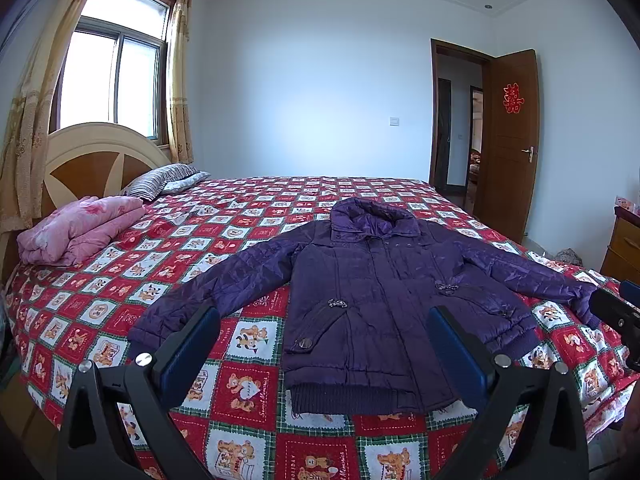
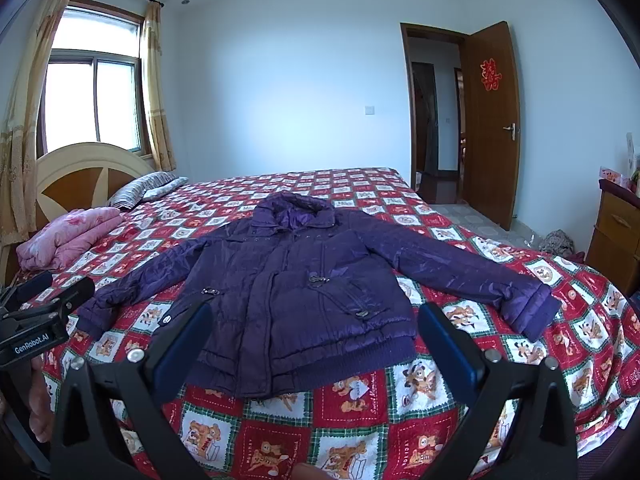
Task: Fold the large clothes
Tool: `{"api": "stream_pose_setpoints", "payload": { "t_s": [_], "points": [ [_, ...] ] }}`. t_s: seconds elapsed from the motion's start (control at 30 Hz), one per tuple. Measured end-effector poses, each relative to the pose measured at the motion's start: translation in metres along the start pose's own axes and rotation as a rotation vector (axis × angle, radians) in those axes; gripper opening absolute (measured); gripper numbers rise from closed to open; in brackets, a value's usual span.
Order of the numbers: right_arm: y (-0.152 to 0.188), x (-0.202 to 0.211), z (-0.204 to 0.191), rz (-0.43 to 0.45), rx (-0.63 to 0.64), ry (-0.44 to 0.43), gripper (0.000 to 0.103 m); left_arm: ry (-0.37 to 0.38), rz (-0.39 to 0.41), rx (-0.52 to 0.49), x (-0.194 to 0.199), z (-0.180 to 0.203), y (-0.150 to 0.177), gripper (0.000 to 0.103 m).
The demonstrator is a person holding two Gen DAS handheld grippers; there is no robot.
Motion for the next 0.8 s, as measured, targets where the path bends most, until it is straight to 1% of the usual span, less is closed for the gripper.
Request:
{"api": "stream_pose_setpoints", "payload": {
  "t_s": [0.8],
  "points": [
    [0.0014,-0.0007,-0.0007,-0.005,-0.003,-0.001,0.103,-0.001,0.006,-0.003,0.0010,0.0015,-0.0007,0.102]
  ]
}}
Point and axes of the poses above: each gripper's, at about its wrist camera, not at the fingertips, and x roughly against the way its jaws point, z to its right, y to its underside, the point moved 10 cm from there along -x, roughly the way its jaws point, and after that the axes turned 8 degrees about -y, right-handed, at the moved point
